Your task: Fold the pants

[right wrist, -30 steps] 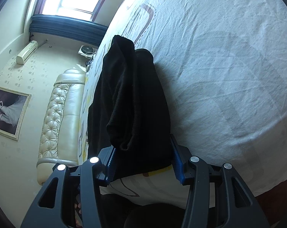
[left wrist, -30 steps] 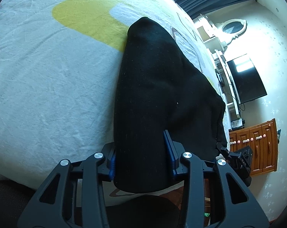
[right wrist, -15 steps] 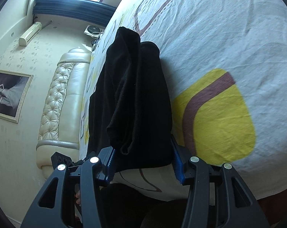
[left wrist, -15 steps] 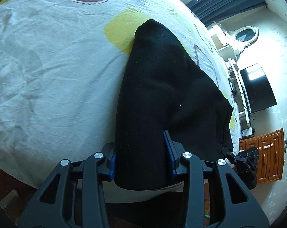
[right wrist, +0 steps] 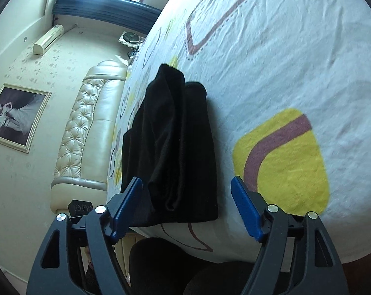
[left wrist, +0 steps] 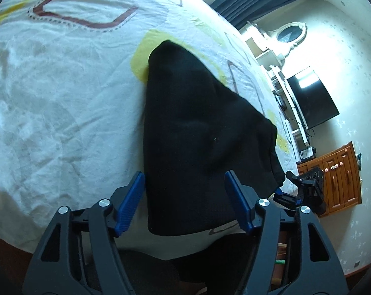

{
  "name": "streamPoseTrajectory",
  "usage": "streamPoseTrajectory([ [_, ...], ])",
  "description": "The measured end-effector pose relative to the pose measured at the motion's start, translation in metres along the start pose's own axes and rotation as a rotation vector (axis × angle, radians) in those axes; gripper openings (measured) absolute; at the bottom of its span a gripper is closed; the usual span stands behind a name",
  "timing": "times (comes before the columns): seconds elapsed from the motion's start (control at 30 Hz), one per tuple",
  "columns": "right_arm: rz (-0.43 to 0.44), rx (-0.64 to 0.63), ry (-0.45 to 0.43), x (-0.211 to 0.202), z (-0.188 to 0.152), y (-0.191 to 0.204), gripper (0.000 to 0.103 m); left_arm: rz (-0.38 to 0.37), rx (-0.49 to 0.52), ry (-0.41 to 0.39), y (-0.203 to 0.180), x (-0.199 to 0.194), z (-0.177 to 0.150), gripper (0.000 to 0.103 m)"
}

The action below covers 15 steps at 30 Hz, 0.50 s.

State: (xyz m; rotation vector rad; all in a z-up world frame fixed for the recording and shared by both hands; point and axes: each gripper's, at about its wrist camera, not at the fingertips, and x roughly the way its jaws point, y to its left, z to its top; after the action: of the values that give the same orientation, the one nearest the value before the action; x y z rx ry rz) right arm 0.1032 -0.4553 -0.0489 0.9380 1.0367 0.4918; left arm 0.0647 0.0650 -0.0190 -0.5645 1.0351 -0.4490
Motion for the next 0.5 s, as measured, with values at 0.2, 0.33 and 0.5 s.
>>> streamPoseTrajectory([
  [0.2,0.035,-0.007,-0.041,0.016,0.037,-0.004,0.076,-0.058,-0.025,-0.032,0.015,0.012,0.031,0.082],
  [0.33,0.031,-0.027,-0.024,0.040,0.060,0.001,0.076,-0.067,-0.099,-0.021,0.029,0.042,0.056,0.082],
  [0.5,0.067,-0.024,0.000,0.063,0.078,0.003,0.076,-0.070,-0.126,0.001,0.037,0.071,0.077,0.084],
])
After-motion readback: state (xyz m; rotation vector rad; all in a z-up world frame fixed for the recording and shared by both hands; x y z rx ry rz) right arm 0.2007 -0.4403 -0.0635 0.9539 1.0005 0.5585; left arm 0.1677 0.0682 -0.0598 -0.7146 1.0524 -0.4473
